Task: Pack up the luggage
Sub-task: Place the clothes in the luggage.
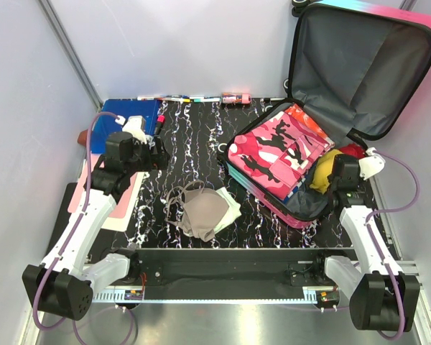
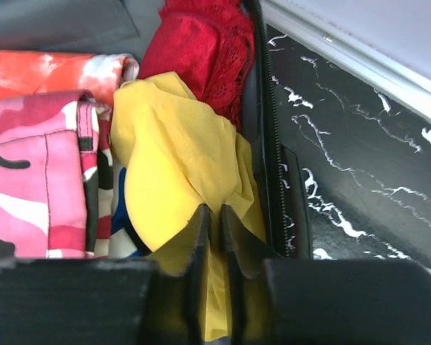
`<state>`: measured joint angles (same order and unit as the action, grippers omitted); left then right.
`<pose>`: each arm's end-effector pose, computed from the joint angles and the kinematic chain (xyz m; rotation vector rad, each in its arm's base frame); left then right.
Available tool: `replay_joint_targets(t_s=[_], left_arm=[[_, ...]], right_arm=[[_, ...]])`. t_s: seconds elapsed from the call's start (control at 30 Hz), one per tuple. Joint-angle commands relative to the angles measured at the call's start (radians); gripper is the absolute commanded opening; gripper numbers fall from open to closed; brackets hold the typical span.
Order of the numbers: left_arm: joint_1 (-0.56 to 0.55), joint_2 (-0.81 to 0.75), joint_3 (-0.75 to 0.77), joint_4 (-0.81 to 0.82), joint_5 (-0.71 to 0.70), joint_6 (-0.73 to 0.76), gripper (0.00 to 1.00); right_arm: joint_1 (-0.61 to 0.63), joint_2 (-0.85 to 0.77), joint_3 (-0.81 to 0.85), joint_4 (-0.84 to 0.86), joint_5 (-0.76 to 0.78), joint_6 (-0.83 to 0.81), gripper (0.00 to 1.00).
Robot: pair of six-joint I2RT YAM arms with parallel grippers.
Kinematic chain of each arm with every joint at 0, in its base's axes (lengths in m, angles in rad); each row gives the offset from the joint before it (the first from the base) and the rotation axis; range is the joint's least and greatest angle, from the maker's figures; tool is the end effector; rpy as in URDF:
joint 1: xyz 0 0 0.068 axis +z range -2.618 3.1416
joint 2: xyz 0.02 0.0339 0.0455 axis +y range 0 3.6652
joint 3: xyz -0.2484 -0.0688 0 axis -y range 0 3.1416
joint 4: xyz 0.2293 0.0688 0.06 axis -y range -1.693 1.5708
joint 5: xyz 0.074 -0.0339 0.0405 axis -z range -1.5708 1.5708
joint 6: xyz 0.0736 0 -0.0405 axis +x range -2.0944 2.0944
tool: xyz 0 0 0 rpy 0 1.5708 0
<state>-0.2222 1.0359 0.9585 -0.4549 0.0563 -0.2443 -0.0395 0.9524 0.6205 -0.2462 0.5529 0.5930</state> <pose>0.2466 -0.0600 0.2944 0.0107 2.1204 -0.3382 0.2251 -0.0476 0.2232 0.9325 1.8416 -0.2549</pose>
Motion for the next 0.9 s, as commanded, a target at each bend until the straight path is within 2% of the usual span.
replay_joint_targets(t_s=[0.0, 0.07, 0.17, 0.27, 0.3, 0.37, 0.4, 0.5, 0.63, 0.87], left_arm=[[-0.003, -0.002, 0.006, 0.038, 0.001, -0.001, 0.99], [-0.003, -0.004, 0.005, 0.038, 0.002, -0.001, 0.99], [-0.003, -0.005, 0.006, 0.038, 0.000, -0.001, 0.99], [-0.003, -0.005, 0.005, 0.039, 0.000, -0.001, 0.99], [-0.003, -0.005, 0.006, 0.038, 0.004, -0.001, 0.99], [-0.005, -0.005, 0.005, 0.038, 0.007, -0.003, 0.99], [-0.005, -0.007, 0.005, 0.038, 0.005, -0.003, 0.99], [-0.003, -0.005, 0.008, 0.038, 0.011, -0.004, 0.99], [-0.003, -0.008, 0.005, 0.038, 0.010, -0.004, 0.99], [-0.003, -0.008, 0.006, 0.039, 0.014, -0.004, 0.99]], right_arm=[[-0.002, -0.020, 0.031, 0.015, 0.047, -0.018, 0.44], [-0.002, -0.024, 0.044, 0.007, 0.061, -0.030, 0.71], [-0.002, -0.041, 0.065, -0.004, 0.070, -0.050, 0.79], [-0.002, -0.075, 0.090, -0.015, 0.062, -0.074, 0.80], [-0.002, -0.083, 0.096, -0.018, 0.058, -0.085, 0.79], [-0.002, -0.112, 0.108, -0.018, 0.018, -0.096, 0.69], [-0.002, -0.118, 0.110, -0.016, 0.001, -0.104, 0.58], [-0.002, -0.118, 0.113, -0.015, -0.059, -0.102, 0.42], [-0.002, -0.057, 0.104, -0.010, -0.090, -0.088, 0.39], [-0.003, 0.011, 0.084, -0.019, -0.093, -0.076, 0.43]])
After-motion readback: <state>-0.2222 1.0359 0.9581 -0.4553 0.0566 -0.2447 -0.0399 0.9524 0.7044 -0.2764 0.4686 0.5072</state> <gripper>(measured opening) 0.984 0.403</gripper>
